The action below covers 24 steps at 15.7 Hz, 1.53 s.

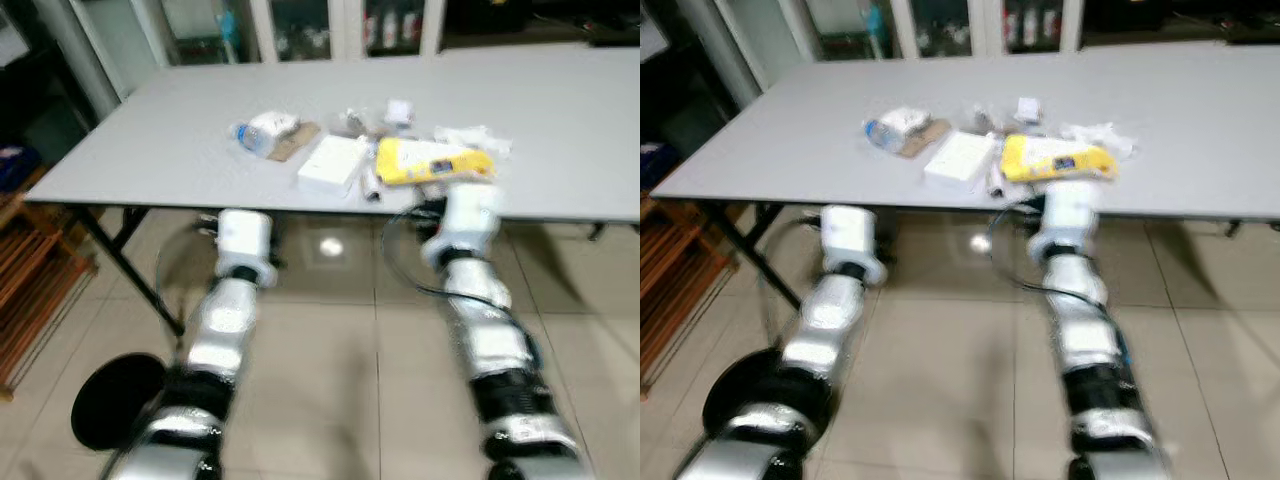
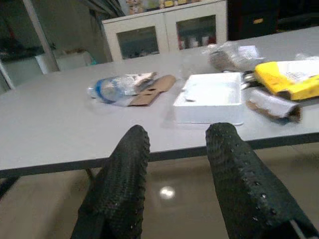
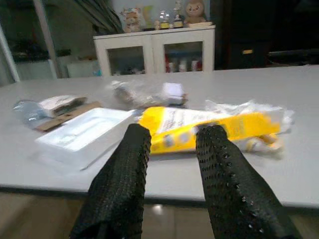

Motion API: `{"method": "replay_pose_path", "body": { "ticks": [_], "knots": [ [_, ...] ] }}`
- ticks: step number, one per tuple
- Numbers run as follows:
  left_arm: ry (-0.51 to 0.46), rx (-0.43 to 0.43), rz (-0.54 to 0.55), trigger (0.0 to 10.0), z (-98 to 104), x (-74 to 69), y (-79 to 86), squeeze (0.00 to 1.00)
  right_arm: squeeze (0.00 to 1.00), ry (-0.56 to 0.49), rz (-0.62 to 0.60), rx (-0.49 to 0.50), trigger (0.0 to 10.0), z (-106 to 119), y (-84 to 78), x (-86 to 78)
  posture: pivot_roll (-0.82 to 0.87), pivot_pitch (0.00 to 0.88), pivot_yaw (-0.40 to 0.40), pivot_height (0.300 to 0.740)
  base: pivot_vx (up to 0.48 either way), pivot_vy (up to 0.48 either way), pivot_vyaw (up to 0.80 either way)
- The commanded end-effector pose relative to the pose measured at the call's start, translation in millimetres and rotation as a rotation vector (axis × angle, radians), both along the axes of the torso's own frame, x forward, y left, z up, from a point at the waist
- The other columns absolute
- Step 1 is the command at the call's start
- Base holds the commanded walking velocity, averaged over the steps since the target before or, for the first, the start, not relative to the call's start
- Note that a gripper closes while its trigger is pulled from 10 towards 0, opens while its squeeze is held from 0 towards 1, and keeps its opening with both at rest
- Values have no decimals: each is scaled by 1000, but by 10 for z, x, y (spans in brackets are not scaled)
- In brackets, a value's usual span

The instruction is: Picking trash to rubbish bin

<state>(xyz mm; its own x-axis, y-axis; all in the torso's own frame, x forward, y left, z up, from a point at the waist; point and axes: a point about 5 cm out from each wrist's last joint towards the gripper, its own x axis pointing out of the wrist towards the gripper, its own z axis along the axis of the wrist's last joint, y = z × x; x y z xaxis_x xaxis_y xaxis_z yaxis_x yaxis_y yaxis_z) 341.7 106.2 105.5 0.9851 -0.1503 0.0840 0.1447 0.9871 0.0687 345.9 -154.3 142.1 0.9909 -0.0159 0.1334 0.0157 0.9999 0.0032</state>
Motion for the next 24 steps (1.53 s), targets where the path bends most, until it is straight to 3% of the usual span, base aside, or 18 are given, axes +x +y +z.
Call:
{"method": "replay_pose_path", "body": {
  "ticks": [1, 7, 12, 24],
  "knots": [
    [-2, 21, 39, 10000, 23, 31, 145, 0, 0, -13, 35, 13, 10000, 39, 139, 14, -8, 0, 99, 740, 371, 0, 0],
    [-3, 22, 43, 10000, 33, 38, 151, 0, 0, -5, 39, 15, 10000, 42, 136, 23, -4, 0, 98, 740, 377, 0, 0],
    [-3, 25, 43, 10000, 36, 38, 159, 0, 0, -9, 41, 17, 10000, 53, 142, 22, -2, 0, 97, 740, 360, 0, -771],
    [-21, 20, 36, 10000, 59, 31, 142, 0, 0, -14, 36, 11, 10000, 52, 133, 16, 0, 0, 97, 740, 265, 0, 0]
  ]
}}
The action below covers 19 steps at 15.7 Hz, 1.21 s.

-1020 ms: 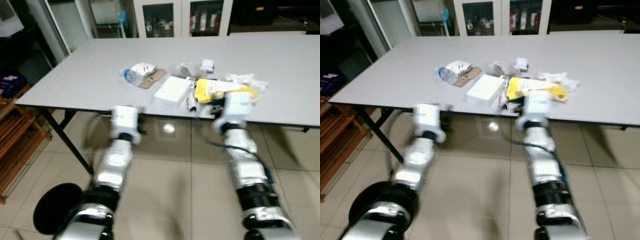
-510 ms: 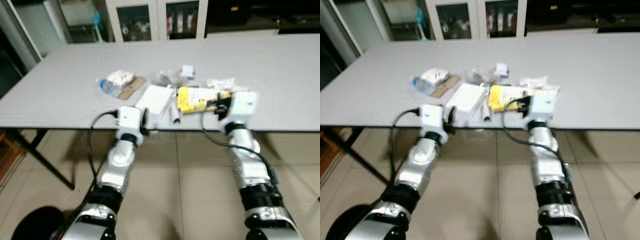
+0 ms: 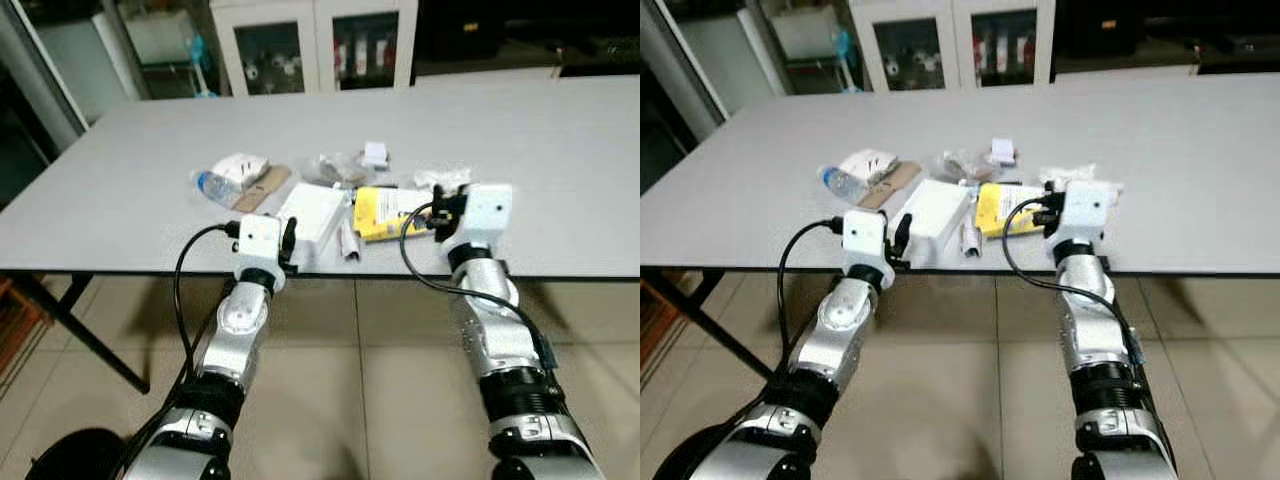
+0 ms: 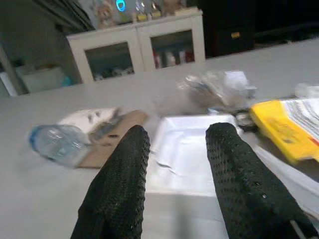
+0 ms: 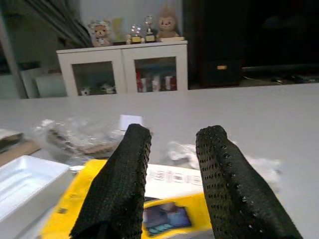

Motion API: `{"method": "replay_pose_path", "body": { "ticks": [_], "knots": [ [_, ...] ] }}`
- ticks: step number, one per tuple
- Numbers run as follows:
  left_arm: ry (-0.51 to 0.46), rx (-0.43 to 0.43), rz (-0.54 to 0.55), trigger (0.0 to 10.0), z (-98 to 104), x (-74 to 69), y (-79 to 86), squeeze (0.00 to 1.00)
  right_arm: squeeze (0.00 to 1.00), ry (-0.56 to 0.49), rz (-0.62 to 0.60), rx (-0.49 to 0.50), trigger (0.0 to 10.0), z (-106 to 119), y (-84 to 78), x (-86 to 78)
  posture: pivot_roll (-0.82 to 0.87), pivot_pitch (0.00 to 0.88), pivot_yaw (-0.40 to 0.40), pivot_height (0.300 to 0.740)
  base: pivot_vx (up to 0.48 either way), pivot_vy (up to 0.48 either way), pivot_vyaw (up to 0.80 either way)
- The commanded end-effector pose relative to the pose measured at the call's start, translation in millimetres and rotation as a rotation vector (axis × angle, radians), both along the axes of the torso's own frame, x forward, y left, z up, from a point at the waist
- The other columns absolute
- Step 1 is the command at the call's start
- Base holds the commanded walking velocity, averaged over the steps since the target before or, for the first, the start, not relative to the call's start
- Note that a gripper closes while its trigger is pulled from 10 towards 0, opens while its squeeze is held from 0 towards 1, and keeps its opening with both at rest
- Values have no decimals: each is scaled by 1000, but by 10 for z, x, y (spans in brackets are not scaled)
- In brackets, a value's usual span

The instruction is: Picking trash to rubbish bin

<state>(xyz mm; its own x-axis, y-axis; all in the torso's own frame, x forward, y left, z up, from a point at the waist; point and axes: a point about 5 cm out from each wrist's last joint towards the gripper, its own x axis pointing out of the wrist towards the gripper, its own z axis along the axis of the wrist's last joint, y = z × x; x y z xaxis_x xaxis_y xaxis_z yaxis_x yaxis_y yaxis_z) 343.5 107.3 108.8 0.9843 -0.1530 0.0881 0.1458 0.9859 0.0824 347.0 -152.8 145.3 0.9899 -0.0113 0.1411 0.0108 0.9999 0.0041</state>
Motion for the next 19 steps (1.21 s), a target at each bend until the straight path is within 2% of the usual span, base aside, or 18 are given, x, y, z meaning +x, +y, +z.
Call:
{"method": "replay_pose_path", "body": {
  "ticks": [1, 17, 19],
  "knots": [
    [-18, 4, 35, 10000, 31, 13, 129, 0, 0, -6, 31, 10, 10000, 19, 120, 5, 0, 0, 97, 740, 0, 0, 0],
    [-6, 31, 17, 10000, 10, 7, 94, 0, 0, -1, 33, 5, 10000, -1, 134, -6, -8, 0, 104, 740, 0, 0, 0],
    [-12, 61, 26, 10000, 7, 7, 99, 0, 0, 1, 36, 3, 10000, -3, 140, -7, -8, 0, 103, 740, 0, -480, 0]
  ]
}}
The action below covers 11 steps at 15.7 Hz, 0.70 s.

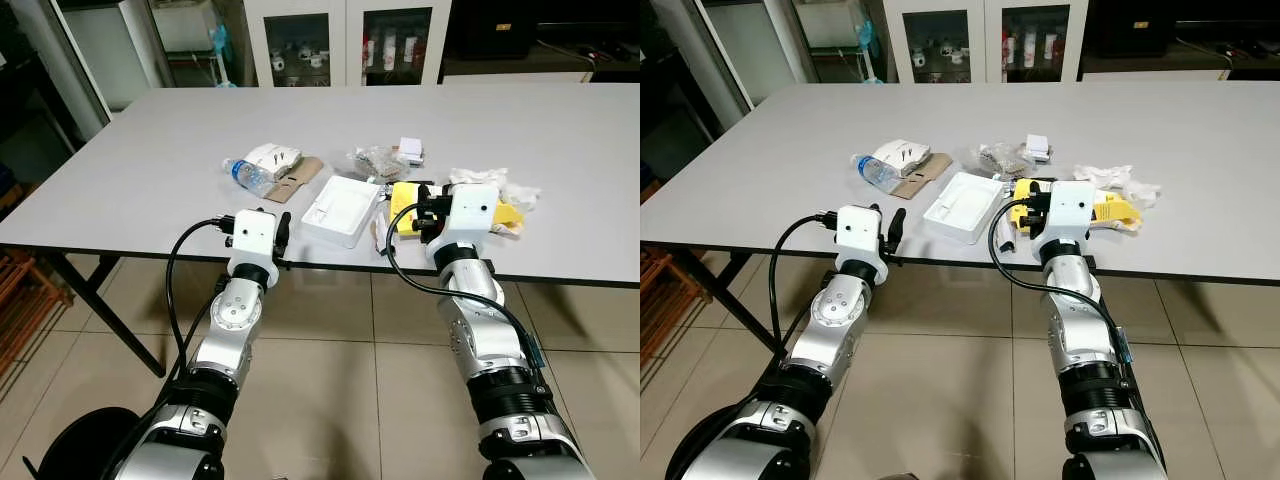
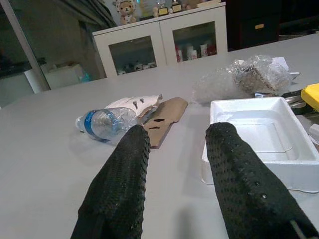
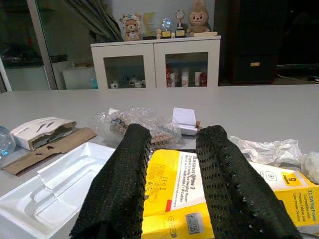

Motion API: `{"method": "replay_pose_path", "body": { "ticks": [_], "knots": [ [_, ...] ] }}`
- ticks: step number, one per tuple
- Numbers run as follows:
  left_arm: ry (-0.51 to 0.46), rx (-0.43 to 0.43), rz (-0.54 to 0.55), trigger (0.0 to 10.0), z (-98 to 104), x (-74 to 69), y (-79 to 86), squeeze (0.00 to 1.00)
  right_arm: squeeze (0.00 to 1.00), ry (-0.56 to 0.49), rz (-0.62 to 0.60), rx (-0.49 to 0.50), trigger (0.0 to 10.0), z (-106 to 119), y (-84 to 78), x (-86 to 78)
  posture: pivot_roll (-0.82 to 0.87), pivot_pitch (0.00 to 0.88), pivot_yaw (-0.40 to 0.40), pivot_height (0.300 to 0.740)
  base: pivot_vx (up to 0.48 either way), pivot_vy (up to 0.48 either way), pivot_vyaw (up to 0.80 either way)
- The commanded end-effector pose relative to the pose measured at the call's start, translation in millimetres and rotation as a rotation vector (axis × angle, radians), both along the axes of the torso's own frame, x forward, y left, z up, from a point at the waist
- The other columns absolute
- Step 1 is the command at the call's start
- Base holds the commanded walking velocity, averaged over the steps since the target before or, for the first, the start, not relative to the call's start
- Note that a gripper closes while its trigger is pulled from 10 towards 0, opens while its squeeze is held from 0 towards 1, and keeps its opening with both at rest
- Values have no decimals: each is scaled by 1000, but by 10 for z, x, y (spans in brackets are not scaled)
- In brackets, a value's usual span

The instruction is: Picking trash to rubbish bin

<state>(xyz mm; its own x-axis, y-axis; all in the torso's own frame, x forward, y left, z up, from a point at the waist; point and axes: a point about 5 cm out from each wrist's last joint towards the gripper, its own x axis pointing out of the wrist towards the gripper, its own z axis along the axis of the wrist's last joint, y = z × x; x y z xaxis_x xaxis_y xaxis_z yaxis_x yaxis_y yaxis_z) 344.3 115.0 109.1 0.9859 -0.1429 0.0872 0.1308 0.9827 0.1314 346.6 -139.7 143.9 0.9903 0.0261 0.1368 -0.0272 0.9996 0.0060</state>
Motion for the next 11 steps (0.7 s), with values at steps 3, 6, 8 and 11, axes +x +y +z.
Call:
{"method": "replay_pose_path", "body": {
  "ticks": [3, 6, 8, 11],
  "knots": [
    [0, 7, 16, 10000, -6, -4, 30, 0, 0, -3, 2, 0, 10000, 13, 10, -3, -6, 0, 101, 740, 0, -480, 0],
    [1, 9, 20, 10000, -5, 1, 35, 0, 0, -4, 7, -3, 10000, 18, 16, 1, -5, 0, 99, 740, 0, -480, 0],
    [2, 9, 20, 10000, -3, 4, 34, 0, 0, -4, 8, -5, 10000, 21, 15, 3, -5, 0, 98, 740, 0, -480, 0],
    [2, 9, 22, 10000, -3, 4, 31, 0, 0, -4, 11, -5, 10000, 22, 14, 3, -5, 0, 97, 740, 0, -480, 0]
  ]
}}
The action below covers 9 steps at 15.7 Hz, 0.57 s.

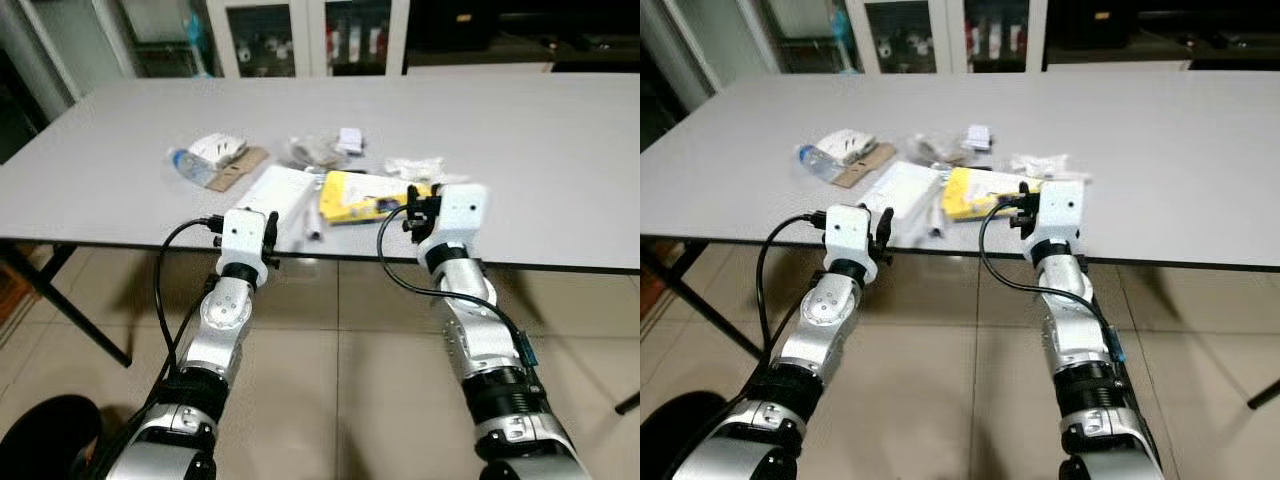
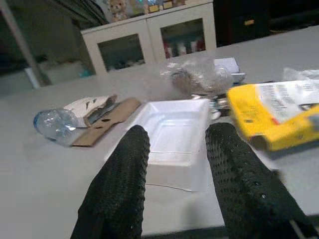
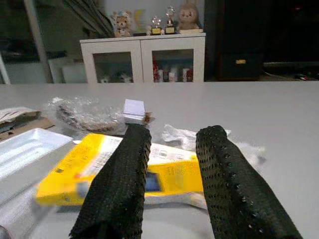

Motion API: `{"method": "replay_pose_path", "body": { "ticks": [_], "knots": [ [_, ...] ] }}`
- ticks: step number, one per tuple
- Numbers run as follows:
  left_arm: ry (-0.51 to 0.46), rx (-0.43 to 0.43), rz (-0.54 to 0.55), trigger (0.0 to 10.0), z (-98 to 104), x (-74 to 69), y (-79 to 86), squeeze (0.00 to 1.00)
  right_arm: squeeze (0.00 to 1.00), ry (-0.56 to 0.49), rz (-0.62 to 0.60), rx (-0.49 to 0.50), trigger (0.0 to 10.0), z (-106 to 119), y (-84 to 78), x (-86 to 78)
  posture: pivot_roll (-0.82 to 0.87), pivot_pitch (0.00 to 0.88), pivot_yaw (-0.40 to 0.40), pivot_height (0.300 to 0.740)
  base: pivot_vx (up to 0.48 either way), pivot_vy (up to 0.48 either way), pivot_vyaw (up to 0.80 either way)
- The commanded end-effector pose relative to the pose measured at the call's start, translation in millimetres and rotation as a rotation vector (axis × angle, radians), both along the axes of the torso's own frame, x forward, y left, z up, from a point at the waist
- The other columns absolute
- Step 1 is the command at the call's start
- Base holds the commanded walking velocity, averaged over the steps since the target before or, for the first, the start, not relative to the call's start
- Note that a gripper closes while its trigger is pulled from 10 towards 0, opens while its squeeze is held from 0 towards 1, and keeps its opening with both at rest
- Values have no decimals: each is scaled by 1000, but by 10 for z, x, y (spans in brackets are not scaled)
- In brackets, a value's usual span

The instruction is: Picking trash to rubbish bin

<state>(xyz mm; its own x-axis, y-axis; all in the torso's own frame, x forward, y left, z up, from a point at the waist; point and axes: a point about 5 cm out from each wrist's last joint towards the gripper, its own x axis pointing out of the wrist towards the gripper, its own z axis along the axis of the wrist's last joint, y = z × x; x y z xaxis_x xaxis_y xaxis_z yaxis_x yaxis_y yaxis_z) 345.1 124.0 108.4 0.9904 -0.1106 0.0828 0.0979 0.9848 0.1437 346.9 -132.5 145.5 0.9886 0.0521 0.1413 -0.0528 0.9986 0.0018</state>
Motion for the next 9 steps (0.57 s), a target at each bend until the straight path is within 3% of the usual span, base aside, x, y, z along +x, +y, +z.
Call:
{"method": "replay_pose_path", "body": {
  "ticks": [1, 8, 9],
  "knots": [
    [-1, -4, -11, 10000, 5, -3, -61, 0, 0, 0, -13, -1, 10000, 9, -58, 0, -4, 0, 97, 740, 0, -480, 0],
    [-12, -19, -14, 10000, 23, -3, -59, 0, 0, -1, -11, 0, 10000, 18, -54, 1, -1, 0, 95, 740, 0, -480, 0],
    [-11, -18, -15, 10000, 21, -4, -61, 0, 0, -1, -10, 0, 10000, 17, -54, 1, 1, 0, 94, 740, 0, 0, 0]
  ]
}}
